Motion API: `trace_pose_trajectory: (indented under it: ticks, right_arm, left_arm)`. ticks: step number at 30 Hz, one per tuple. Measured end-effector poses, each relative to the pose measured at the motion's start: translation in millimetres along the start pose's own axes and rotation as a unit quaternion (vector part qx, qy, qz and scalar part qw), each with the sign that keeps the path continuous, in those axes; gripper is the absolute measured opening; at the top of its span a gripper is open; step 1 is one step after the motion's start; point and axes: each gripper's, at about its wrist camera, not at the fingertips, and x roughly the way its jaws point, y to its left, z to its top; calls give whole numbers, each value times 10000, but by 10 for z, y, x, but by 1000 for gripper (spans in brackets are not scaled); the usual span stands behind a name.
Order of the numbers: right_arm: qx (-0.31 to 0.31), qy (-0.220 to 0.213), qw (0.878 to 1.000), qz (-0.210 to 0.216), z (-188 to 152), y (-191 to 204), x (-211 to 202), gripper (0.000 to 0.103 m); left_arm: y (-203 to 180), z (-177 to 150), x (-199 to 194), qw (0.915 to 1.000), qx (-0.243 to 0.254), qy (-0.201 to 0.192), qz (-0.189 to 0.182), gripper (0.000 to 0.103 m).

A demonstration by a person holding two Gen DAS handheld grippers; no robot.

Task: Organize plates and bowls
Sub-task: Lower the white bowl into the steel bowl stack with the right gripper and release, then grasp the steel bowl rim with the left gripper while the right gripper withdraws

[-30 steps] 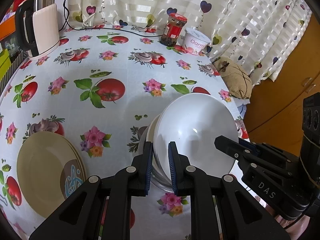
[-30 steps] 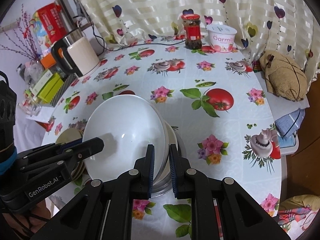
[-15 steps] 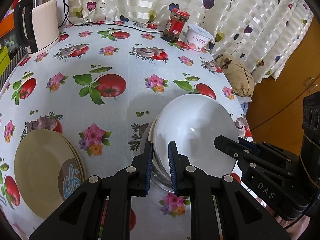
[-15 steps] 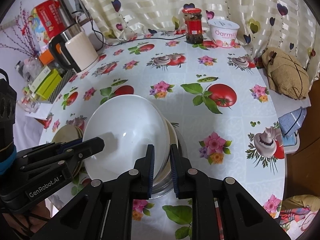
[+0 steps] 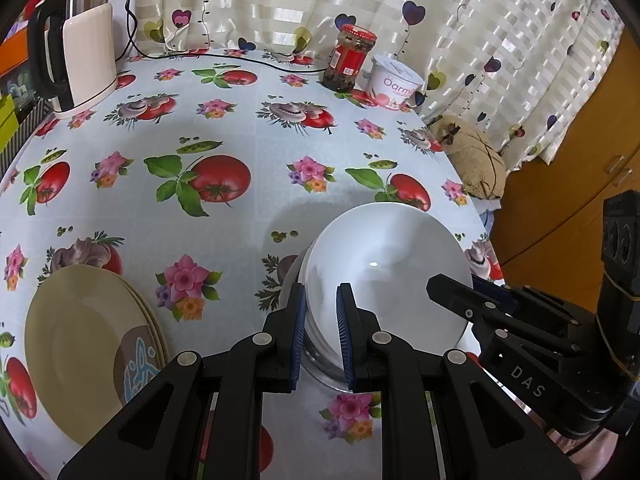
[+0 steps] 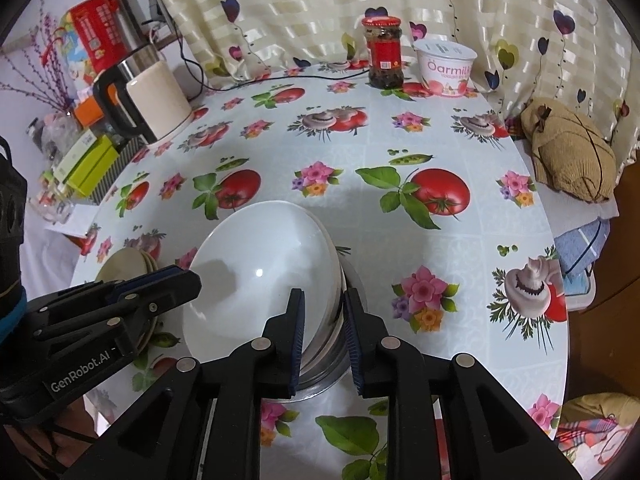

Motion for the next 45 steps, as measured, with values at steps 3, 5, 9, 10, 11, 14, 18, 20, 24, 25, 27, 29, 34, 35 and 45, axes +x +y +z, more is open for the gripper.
trace_pose_trajectory:
  ticks: [3, 5, 9, 10, 11, 14, 18, 20, 24, 25, 27, 29, 34, 35, 45]
  right_arm:
    - [8, -59, 10000, 13, -6, -12, 0, 19]
    - [24, -96, 9999, 51, -11, -27, 0, 19]
    - [60, -133, 9998, 111, -13, -60, 10, 19]
    - [75, -137, 9998, 124, -18, -66, 15, 19]
    - [90, -135, 9998, 139, -18, -76, 21, 19]
    - [128, -131, 9996, 196, -21, -98, 32, 19]
    - [206, -175, 9994, 224, -20, -114, -6, 19]
    - [158, -263, 9994, 176, -21, -101, -64, 19]
    - [138, -353, 9992, 119, -9, -114, -107, 15]
    - [145, -326, 9992, 159, -12, -116, -92, 11]
    - [138, -310, 9993, 144, -23, -106, -69, 11]
    - [152, -322, 9993, 132, -29, -107, -55, 10]
    - [265, -278, 9990, 221, -25, -154, -36, 10]
    - [279, -258, 9990, 224, -26, -156, -29, 10]
    - [242, -239, 9991, 250, -15, -154, -74, 10]
  left_arm:
    - [8, 4, -3, 10000, -27, -32, -41, 16]
    - [11, 4, -6, 10000, -41, -41, -52, 16]
    - [14, 6, -19, 9999, -65, -62, -95, 17]
    - [16, 7, -21, 9999, -77, -64, -107, 17]
    - [19, 8, -20, 9999, -82, -67, -109, 17]
    - [38, 7, -7, 9999, -121, -54, -93, 17]
    - [55, 0, 9, 9999, -145, -27, -86, 16]
    - [48, -6, 29, 9999, -122, -3, -82, 17]
    - [35, -3, 36, 9999, -77, -11, -65, 17]
    - [36, -5, 32, 9999, -82, -10, -69, 17]
    - [31, -4, 35, 9999, -86, -2, -94, 17]
    - [26, -6, 30, 9999, -87, -5, -114, 17]
    - [24, -1, -2, 9999, -90, -43, -128, 16]
    - [30, -2, -10, 9998, -100, -45, -149, 17]
    - [73, -3, -79, 9995, -136, -170, -228, 17]
